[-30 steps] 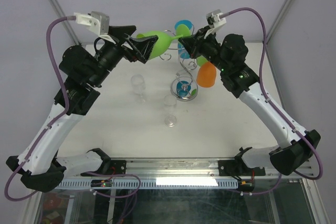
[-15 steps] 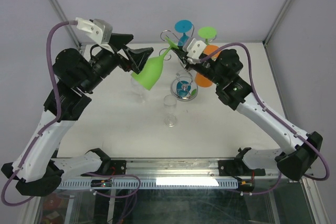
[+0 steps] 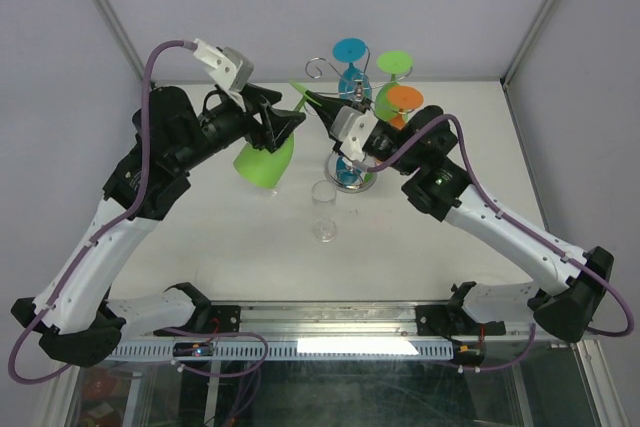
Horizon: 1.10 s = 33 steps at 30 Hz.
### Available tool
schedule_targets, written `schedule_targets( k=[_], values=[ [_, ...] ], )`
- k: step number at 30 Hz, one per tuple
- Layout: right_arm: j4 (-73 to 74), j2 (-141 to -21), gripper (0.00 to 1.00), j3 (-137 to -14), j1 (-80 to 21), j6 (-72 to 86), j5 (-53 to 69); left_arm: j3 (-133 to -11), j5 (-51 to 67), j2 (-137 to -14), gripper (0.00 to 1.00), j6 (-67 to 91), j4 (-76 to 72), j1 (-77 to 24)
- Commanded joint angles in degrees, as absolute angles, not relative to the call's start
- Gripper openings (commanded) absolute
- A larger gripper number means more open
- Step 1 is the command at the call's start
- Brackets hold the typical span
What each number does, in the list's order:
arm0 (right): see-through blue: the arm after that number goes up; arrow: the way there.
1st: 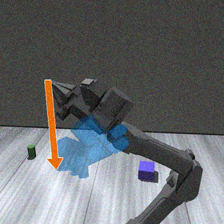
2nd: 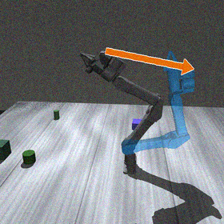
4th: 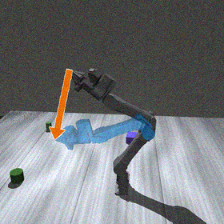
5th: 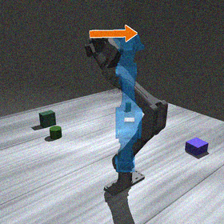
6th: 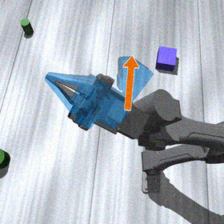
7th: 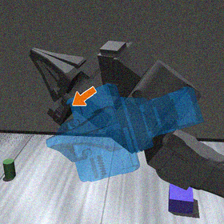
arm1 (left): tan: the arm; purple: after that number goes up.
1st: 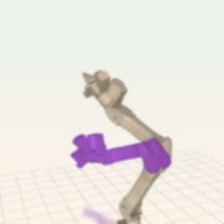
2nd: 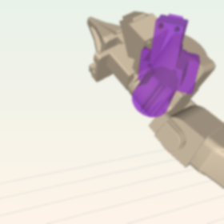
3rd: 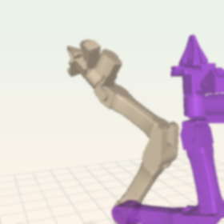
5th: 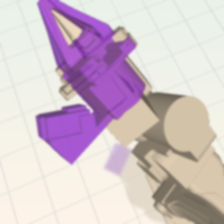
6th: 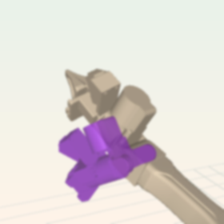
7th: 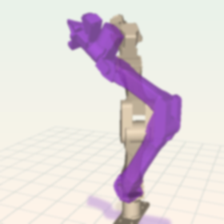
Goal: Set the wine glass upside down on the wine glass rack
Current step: Turn the wine glass upside down at the wine rack.
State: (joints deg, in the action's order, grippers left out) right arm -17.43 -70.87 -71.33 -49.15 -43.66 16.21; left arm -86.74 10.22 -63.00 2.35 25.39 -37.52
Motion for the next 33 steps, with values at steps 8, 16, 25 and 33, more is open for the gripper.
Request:
schedule_targets(
  k=[8, 16, 25, 33],
  values=[
    [-22.59, -70.15, 0.00, -70.40, -51.03, -44.94, 16.59, -86.92, 13.36, -63.94, 0.43, 0.40, 27.22, -37.65],
    [-21.84, -70.40, 0.00, -70.19, -51.87, -44.94, 16.59, -86.80, 13.46, -64.41, 0.40, -0.33, 28.61, -37.65],
    [-21.96, -70.65, 0.00, -69.15, -52.29, -44.94, 16.59, -86.00, 13.40, -64.27, 0.40, -0.18, 29.66, -37.70],
    [-22.50, -71.30, 0.00, -68.76, -52.29, -44.94, 16.59, -85.78, 12.93, -63.78, 0.04, -0.38, 30.14, -37.71]
  ],
)
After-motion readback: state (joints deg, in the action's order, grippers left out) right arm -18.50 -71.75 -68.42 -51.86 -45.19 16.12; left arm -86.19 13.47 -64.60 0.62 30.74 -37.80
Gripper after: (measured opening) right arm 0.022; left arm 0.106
